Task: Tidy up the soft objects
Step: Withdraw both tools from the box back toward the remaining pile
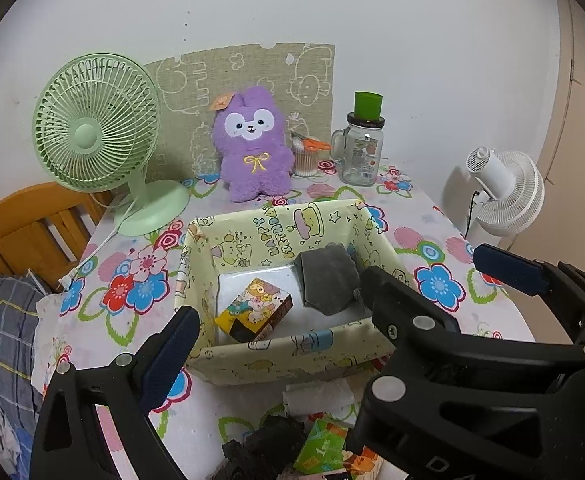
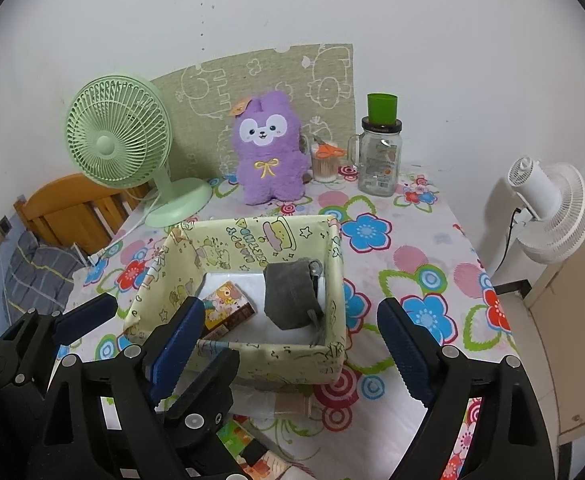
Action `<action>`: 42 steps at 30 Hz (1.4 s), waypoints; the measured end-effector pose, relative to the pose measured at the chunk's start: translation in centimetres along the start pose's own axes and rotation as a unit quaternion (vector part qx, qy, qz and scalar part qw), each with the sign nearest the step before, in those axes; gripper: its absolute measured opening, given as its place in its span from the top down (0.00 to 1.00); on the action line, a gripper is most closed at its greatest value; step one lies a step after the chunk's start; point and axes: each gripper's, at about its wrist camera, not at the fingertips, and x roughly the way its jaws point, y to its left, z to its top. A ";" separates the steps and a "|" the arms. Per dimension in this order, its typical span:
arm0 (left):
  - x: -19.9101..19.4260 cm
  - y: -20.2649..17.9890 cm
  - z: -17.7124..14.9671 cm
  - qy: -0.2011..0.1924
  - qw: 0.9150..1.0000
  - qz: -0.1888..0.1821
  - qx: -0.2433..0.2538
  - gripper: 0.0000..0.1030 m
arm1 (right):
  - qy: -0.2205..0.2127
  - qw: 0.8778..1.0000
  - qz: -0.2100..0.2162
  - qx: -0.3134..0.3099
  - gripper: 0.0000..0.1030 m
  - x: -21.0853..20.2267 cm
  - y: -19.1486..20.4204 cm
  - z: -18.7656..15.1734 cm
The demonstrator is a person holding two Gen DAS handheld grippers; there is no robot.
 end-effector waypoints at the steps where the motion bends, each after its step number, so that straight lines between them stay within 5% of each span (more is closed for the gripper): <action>1: -0.2 0.0 -0.1 0.000 1.000 0.000 0.000 0.04 | 0.000 1.000 -0.001 0.000 0.12 -0.1 0.0 -0.1; 42: -5.8 0.3 -7.4 -0.017 1.000 -0.017 -0.005 0.00 | -0.014 1.000 0.012 -0.011 0.07 -5.8 1.7 -7.4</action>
